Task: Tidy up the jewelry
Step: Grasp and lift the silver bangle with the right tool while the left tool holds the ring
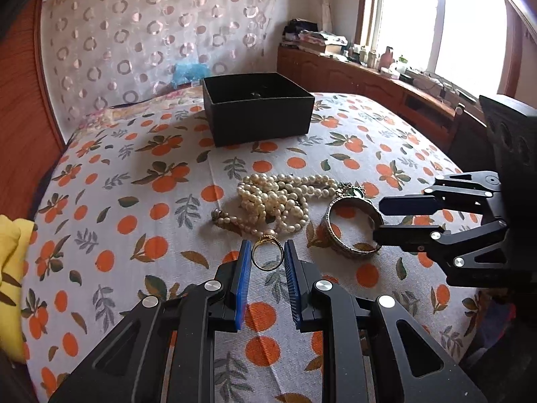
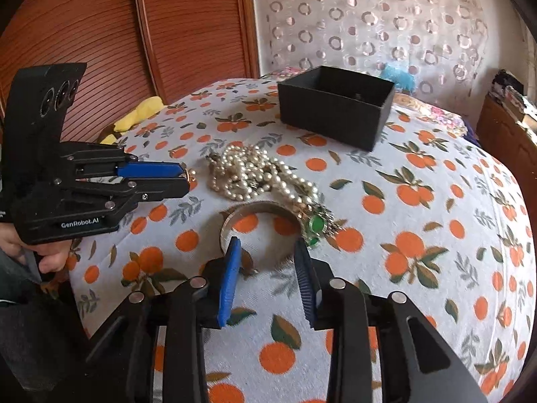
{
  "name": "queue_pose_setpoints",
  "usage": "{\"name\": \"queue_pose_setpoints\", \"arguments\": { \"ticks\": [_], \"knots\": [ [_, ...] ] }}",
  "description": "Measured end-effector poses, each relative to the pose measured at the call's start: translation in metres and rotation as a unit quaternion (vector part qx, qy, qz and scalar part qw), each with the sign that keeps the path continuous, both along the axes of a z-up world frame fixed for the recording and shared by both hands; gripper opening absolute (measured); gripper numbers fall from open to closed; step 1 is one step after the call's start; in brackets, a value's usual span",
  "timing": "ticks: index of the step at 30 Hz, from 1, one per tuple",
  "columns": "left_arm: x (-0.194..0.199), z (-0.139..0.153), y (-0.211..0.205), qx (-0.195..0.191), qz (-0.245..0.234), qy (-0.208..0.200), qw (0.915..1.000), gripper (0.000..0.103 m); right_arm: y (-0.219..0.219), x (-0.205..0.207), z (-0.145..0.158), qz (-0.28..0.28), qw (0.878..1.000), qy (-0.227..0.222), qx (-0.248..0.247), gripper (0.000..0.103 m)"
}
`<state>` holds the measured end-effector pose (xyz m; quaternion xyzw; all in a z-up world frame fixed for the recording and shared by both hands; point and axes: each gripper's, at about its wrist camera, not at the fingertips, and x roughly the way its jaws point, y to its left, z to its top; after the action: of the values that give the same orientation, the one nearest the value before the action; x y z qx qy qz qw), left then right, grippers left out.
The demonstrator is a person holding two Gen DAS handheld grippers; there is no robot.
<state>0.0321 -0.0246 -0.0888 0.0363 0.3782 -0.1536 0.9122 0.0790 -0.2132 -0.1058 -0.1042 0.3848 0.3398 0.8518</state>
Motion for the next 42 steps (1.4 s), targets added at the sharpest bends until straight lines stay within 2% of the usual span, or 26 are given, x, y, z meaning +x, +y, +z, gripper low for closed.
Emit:
{"name": "queue_pose_setpoints", "arguments": {
  "ticks": [2, 10, 16, 23, 27, 34, 42],
  "knots": [
    [-0.001, 0.000, 0.002, -0.002, 0.001, -0.001, 1.0000, 0.019, 0.004, 0.002, 0.001, 0.006, 1.000, 0.002, -0.001, 0.050],
    [-0.001, 0.001, 0.004, -0.005, 0.002, -0.002, 1.0000, 0.019, 0.015, 0.010, 0.002, 0.019, 1.000, 0.002, -0.010, 0.064],
    [0.000, 0.001, 0.005, -0.006, 0.002, -0.002, 1.0000, 0.019, 0.024, 0.015, -0.006, 0.026, 0.999, 0.008, -0.037, 0.065],
    [-0.001, 0.002, 0.005, -0.008, 0.003, -0.004, 1.0000, 0.019, 0.033, 0.012, -0.012, 0.035, 0.997, -0.012, -0.074, 0.063],
    [0.000, 0.004, 0.005, -0.011, 0.004, -0.004, 0.9999, 0.019, 0.032, 0.008, -0.011, 0.038, 0.997, -0.017, -0.068, 0.063],
    [0.000, 0.008, 0.009, -0.020, 0.008, -0.012, 0.9997, 0.019, 0.026, 0.003, 0.008, 0.042, 0.998, -0.031, -0.038, 0.063],
    [0.009, 0.020, 0.009, -0.018, 0.008, -0.033, 0.9993, 0.019, 0.013, 0.031, 0.031, 0.012, 0.998, -0.048, -0.024, 0.063]
  ]
}}
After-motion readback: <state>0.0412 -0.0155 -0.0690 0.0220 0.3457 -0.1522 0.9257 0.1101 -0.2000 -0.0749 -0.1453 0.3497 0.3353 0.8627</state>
